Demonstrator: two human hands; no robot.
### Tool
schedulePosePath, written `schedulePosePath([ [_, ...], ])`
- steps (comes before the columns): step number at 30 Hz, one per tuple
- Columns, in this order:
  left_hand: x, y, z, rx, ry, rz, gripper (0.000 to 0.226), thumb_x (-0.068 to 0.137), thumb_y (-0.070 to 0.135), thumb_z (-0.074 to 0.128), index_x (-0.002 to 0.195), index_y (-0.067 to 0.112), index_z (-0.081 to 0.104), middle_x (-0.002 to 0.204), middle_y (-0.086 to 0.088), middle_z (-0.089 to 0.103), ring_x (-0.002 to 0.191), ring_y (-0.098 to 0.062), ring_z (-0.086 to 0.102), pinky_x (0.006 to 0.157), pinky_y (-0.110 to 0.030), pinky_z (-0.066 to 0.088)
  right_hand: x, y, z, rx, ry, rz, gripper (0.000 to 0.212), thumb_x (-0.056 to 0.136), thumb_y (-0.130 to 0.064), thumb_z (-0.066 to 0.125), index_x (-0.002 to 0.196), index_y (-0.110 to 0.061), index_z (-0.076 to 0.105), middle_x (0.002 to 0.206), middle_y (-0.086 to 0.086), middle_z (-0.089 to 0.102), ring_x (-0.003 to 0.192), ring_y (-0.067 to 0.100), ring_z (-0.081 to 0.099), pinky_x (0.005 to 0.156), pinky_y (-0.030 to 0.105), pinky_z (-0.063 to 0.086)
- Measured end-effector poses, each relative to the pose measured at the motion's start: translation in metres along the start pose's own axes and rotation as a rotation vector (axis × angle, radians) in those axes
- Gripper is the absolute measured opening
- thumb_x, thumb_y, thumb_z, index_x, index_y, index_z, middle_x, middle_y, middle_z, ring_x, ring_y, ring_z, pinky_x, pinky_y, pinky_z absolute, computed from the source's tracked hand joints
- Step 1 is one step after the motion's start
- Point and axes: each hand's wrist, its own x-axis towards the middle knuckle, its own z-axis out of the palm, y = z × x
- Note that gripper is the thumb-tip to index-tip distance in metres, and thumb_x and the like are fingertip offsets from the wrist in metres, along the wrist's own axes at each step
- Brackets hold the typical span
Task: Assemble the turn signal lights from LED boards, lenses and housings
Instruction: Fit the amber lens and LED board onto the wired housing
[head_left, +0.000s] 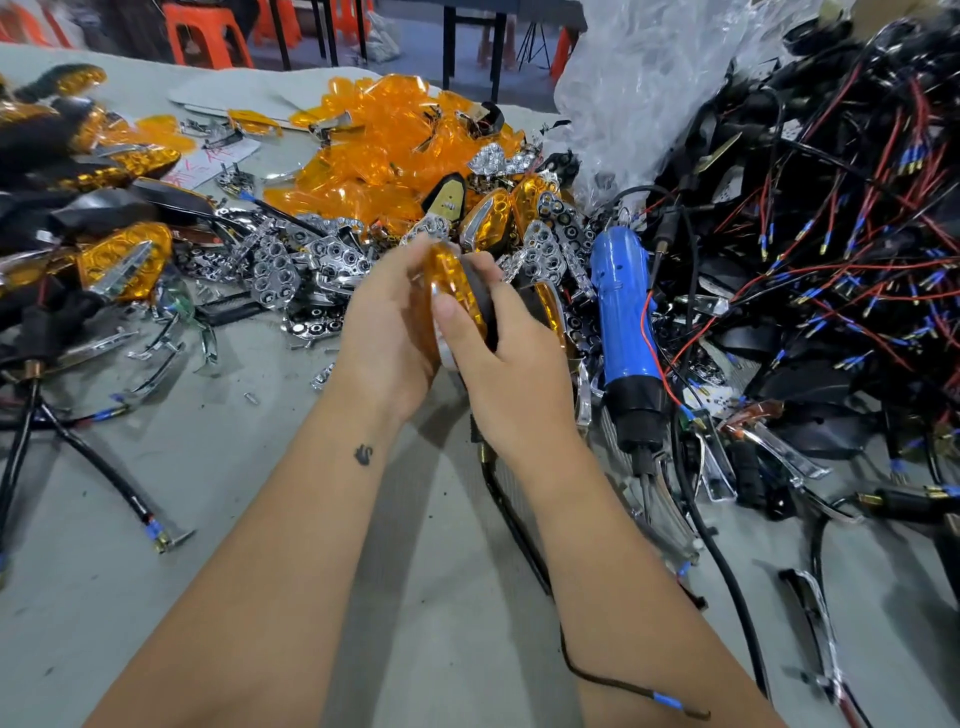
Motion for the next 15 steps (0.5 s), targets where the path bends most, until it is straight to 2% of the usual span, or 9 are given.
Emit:
schedulePosePath([
  [1,0.001,0.001,-0.001,0.016,0.054,0.009,0.032,0.099,0.036,0.046,0.085,0.011,0.059,0.078,-0.006,0.068,0.077,-0.02,0.066,0.078,-0.034,0.058,-0.001,-0.002,0.001,-0.046,-0.017,-0.031,0.048,0.093,-0.064,0.042,0.129,-0.035,0.054,0.096,-0.013,0.068,0.092,0.008,0.065,0.081,0.037,0.053],
  [3,0.005,0.001,-0.001,0.046,0.175,0.059,0.047,0.102,0.038,0.045,0.066,0.012,0.062,0.066,-0.006,0.063,0.066,-0.02,0.064,0.068,-0.033,0.057,-0.004,-0.006,0.004,-0.179,-0.041,-0.049,0.058,0.089,-0.071,0.034,0.119,-0.029,0.06,0.085,-0.011,0.066,0.084,0.011,0.064,0.071,0.034,0.049],
  [6,0.007,0.001,0.0,-0.011,0.234,0.067,0.057,0.102,0.033,0.048,0.05,0.014,0.062,0.057,-0.007,0.06,0.055,-0.019,0.061,0.058,-0.029,0.053,-0.004,-0.008,0.005,-0.392,-0.022,-0.065,0.062,0.084,-0.079,0.027,0.083,-0.026,0.06,0.067,-0.009,0.059,0.067,0.014,0.056,0.055,0.03,0.036],
  [8,0.007,0.001,0.001,-0.008,0.213,0.053,0.059,0.101,0.032,0.049,0.047,0.016,0.062,0.057,-0.007,0.06,0.053,-0.019,0.061,0.056,-0.029,0.052,-0.004,-0.009,0.001,-0.48,0.007,-0.106,0.057,0.09,-0.075,0.032,0.068,-0.025,0.049,0.057,-0.009,0.048,0.059,0.016,0.049,0.049,0.029,0.029],
  [13,0.007,0.002,0.005,-0.003,0.233,0.041,0.06,0.101,0.033,0.048,0.044,0.018,0.061,0.055,-0.006,0.06,0.051,-0.018,0.061,0.052,-0.026,0.051,-0.005,-0.012,0.001,-0.435,0.064,-0.117,0.055,0.088,-0.07,0.031,0.062,-0.023,0.044,0.057,-0.004,0.053,0.057,0.022,0.053,0.052,0.032,0.027],
  [15,0.007,0.002,0.006,-0.016,0.228,0.038,0.061,0.102,0.035,0.047,0.044,0.018,0.06,0.054,-0.005,0.06,0.05,-0.017,0.061,0.051,-0.025,0.051,-0.005,-0.013,0.002,-0.391,0.085,-0.113,0.054,0.087,-0.069,0.034,0.056,-0.025,0.036,0.053,-0.007,0.047,0.055,0.02,0.049,0.05,0.031,0.024],
])
